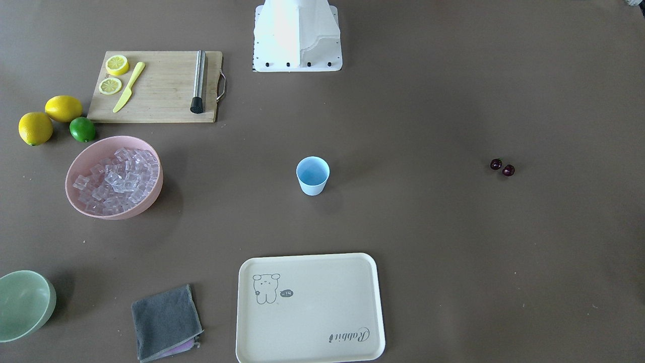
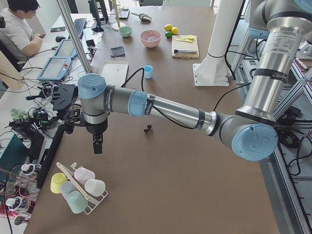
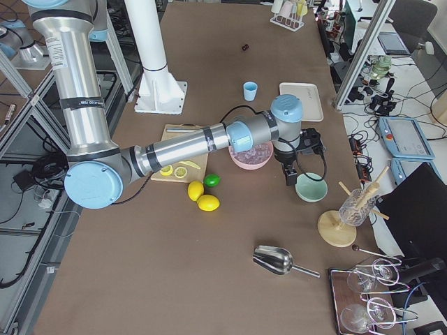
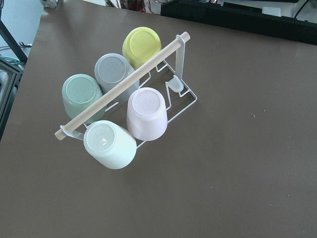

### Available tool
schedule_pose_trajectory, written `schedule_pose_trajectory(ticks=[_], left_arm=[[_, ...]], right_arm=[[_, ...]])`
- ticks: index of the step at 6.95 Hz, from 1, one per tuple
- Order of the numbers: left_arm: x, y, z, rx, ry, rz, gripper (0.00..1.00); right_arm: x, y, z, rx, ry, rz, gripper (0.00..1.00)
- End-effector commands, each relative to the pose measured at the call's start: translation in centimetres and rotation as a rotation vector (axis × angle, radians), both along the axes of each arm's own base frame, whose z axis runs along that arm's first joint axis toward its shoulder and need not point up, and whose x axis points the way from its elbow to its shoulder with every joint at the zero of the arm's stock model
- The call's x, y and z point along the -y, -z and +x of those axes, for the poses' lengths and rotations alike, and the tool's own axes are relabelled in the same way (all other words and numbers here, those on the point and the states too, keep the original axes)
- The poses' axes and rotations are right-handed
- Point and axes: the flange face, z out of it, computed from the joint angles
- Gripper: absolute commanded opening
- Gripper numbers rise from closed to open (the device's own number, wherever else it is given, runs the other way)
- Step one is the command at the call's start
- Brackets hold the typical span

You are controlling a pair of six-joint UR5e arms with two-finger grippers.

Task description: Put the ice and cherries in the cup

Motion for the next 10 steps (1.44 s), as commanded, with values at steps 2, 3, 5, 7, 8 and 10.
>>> schedule_pose_trajectory(ticks=[2, 3, 5, 7, 8, 10], left_arm=[[-0.8, -0.4, 0.2, 0.012, -0.001, -0.001, 0.98], [-1.0, -0.4, 0.2, 0.012, 0.002, 0.0, 0.98], [-1.1, 0.7, 0.3, 0.013, 0.004, 0.019, 0.98], [-1.4, 1.4, 0.2, 0.015, 0.004, 0.036, 0.98], [-1.4, 1.5, 0.2, 0.015, 0.004, 0.039, 0.98], [-1.2, 1.8, 0.0, 0.038, 0.008, 0.043, 0.98]], right_arm=[[-0.1, 1.4, -0.1, 0.019, 0.007, 0.025, 1.0], [-0.4, 3.6, -1.3, 0.023, 0.029, 0.07, 1.0], [0.7, 10.0, -5.2, 0.054, 0.074, 0.169, 1.0], [0.0, 13.0, -12.8, 0.105, 0.104, 0.109, 1.0], [-1.3, 14.3, -17.0, 0.133, 0.109, 0.083, 1.0], [-4.0, 11.7, -20.4, 0.139, 0.138, 0.09, 1.0]])
